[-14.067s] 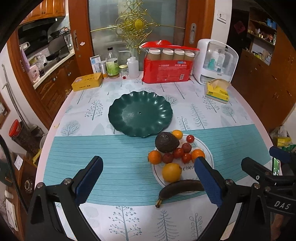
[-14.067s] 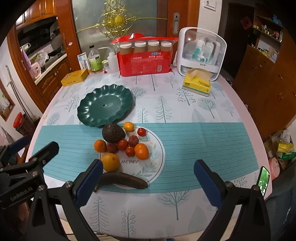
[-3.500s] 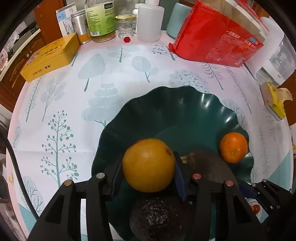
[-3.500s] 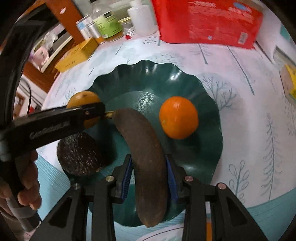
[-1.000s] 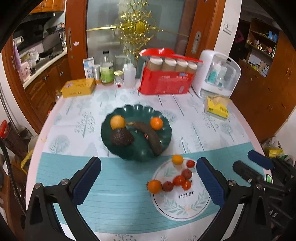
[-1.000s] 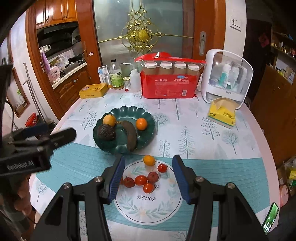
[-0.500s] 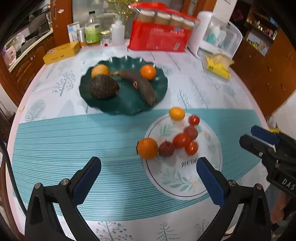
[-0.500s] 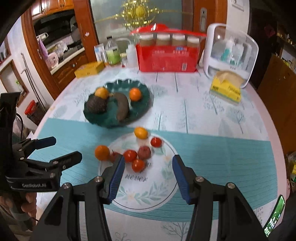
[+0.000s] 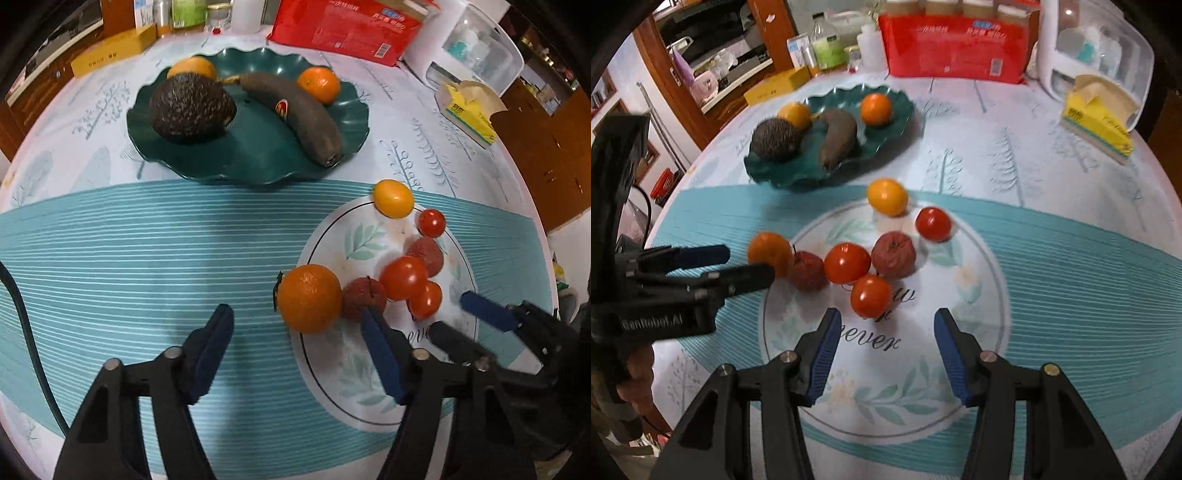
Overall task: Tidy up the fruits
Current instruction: 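Grasp a small orange with the left gripper while the right gripper grasps a red tomato, then carry the orange in the left gripper while the right gripper carries the tomato to the green plate, then release the orange from the left gripper while the right gripper releases the tomato onto the green plate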
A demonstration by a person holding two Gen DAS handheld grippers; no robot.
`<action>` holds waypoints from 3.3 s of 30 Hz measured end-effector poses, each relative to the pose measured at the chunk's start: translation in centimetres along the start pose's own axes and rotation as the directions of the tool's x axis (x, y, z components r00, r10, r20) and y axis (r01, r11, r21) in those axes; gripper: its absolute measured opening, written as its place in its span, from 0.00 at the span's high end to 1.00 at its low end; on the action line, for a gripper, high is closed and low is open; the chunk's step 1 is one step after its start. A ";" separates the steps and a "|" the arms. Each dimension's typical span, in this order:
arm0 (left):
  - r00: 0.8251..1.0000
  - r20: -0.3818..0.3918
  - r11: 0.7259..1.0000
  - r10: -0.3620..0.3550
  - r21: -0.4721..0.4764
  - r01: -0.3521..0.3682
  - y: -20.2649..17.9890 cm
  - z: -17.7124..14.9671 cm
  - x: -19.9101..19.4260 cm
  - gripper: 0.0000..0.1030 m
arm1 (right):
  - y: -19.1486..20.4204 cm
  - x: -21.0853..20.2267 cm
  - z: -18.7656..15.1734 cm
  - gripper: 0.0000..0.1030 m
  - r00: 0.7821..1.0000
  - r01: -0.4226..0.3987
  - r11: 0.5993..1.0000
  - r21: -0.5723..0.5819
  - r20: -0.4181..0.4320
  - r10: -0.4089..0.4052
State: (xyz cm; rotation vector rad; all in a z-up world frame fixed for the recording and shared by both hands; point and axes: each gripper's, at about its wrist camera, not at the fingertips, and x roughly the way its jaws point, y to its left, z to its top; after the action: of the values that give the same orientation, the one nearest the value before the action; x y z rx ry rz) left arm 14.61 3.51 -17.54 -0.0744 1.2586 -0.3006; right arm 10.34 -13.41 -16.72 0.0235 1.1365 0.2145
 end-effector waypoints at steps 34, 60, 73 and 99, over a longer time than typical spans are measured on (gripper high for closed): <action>0.994 0.086 0.998 -0.066 0.000 0.066 -0.2 0.7 -5.6 0.68 | 2.3 -1.9 1.5 0.73 0.996 -0.080 0.992 -0.099 0.036 0.084; 0.948 0.310 0.994 0.067 0.063 -0.091 1.0 20.2 -16.9 0.68 | 3.5 -10.5 25.7 0.73 0.966 -0.077 0.990 -0.117 0.238 0.103; 0.984 0.161 0.997 0.080 -0.031 -0.076 5.8 23.6 -2.9 0.68 | 2.6 6.4 27.0 0.73 0.992 -0.107 0.992 -0.067 0.052 0.111; 0.987 0.110 0.993 0.116 0.006 -0.117 5.8 24.4 4.5 0.38 | 2.7 12.2 25.4 0.66 0.995 -0.090 0.987 -0.130 0.033 0.095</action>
State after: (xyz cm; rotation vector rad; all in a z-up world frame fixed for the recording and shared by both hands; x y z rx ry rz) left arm 39.98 5.19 -15.40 -0.0063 1.1473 -0.2009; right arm 37.75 -6.27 -16.52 -0.0338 1.0811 0.3686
